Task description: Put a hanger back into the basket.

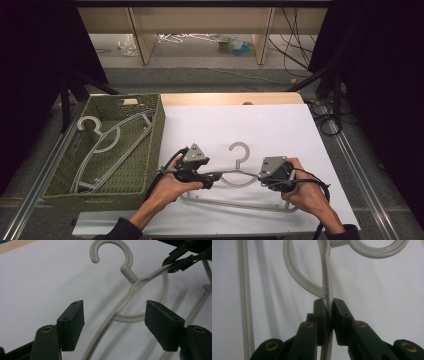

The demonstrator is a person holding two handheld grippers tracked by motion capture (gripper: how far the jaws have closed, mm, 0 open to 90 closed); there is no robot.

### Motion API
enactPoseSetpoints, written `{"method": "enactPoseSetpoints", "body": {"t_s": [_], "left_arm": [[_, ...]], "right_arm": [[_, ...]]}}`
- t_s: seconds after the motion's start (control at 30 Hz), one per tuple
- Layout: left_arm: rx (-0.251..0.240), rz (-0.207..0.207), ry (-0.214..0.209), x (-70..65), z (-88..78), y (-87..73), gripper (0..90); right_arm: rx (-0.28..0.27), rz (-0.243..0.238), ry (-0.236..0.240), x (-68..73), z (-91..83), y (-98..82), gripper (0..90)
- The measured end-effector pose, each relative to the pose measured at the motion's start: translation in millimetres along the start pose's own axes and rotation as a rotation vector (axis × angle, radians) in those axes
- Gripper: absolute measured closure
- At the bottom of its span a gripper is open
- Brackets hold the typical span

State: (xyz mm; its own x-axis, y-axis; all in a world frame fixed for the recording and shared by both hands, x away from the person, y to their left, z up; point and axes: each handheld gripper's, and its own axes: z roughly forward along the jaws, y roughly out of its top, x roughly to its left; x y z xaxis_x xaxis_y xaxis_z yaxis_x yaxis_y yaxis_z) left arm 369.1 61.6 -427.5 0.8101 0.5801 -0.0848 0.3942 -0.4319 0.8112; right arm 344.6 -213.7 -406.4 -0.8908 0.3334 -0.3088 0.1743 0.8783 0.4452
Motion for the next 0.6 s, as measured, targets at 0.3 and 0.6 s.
{"method": "enactPoseSetpoints", "body": {"t_s": [0.3,0.6], "left_arm": [[0.038,0.024,-0.053,1.9,15.5,0.7,37.7],[0.097,0.077,-0.131,-2.1,23.2,4.6,51.5]], "right_arm": [[-0.012,-0.045,-0.002,5.3,-3.0,8.4,81.4],[-0.022,-0.068,-0.002,8.4,-4.8,12.9,81.5]]}}
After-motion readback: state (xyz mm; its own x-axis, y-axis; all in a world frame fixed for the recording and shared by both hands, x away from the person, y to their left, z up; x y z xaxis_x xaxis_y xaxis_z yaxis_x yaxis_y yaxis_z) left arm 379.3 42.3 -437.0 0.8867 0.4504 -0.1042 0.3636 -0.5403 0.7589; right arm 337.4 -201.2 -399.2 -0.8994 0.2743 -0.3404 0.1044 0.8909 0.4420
